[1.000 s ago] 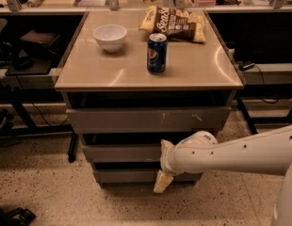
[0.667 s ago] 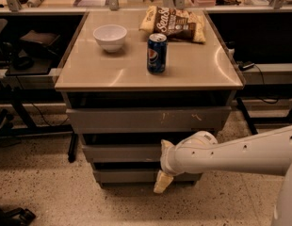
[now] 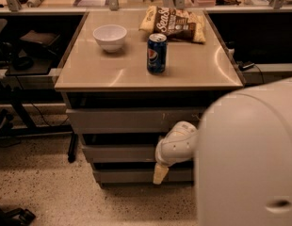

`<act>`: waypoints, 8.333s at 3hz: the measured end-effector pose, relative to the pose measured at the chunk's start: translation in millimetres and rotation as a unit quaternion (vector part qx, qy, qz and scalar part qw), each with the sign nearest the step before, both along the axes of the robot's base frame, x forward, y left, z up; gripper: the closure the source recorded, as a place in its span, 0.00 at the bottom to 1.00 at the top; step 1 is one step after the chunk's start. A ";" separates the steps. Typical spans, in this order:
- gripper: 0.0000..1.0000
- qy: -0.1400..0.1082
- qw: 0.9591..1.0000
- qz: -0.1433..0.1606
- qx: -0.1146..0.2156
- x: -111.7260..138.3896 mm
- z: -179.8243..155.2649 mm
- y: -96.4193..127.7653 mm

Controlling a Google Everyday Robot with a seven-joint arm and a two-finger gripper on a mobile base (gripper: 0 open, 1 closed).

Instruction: Open middle drawer

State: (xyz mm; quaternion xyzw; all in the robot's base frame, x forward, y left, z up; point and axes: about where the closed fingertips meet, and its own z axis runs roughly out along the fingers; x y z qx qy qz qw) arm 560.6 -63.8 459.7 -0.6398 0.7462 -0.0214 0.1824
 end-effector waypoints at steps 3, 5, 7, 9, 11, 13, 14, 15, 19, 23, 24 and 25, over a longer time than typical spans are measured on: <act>0.00 0.016 1.000 -0.004 0.007 12.5 -38.5 9.6; 0.00 0.053 0.997 -0.035 0.053 12.0 -66.6 18.8; 0.19 0.053 0.997 -0.035 0.053 12.0 -66.6 18.8; 0.66 0.053 0.997 -0.035 0.053 11.9 -66.7 18.8; 1.00 0.053 0.997 -0.035 0.053 11.9 -58.6 18.8; 1.00 0.053 0.997 -0.035 0.053 12.0 -44.7 18.3; 1.00 0.053 0.997 -0.035 0.053 12.1 -39.4 17.4; 1.00 0.053 0.997 -0.035 0.053 12.1 -39.4 17.4; 1.00 0.038 0.997 -0.028 0.066 -7.4 -34.5 -3.3; 1.00 0.036 0.996 -0.005 0.081 -40.5 -34.1 -8.6; 1.00 0.029 0.996 0.008 0.083 -48.8 -33.0 -9.5; 1.00 0.028 0.996 0.009 0.084 -49.0 -31.2 -9.4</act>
Offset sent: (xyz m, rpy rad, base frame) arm 0.0098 0.0045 -0.0083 -0.0407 -0.0075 0.0205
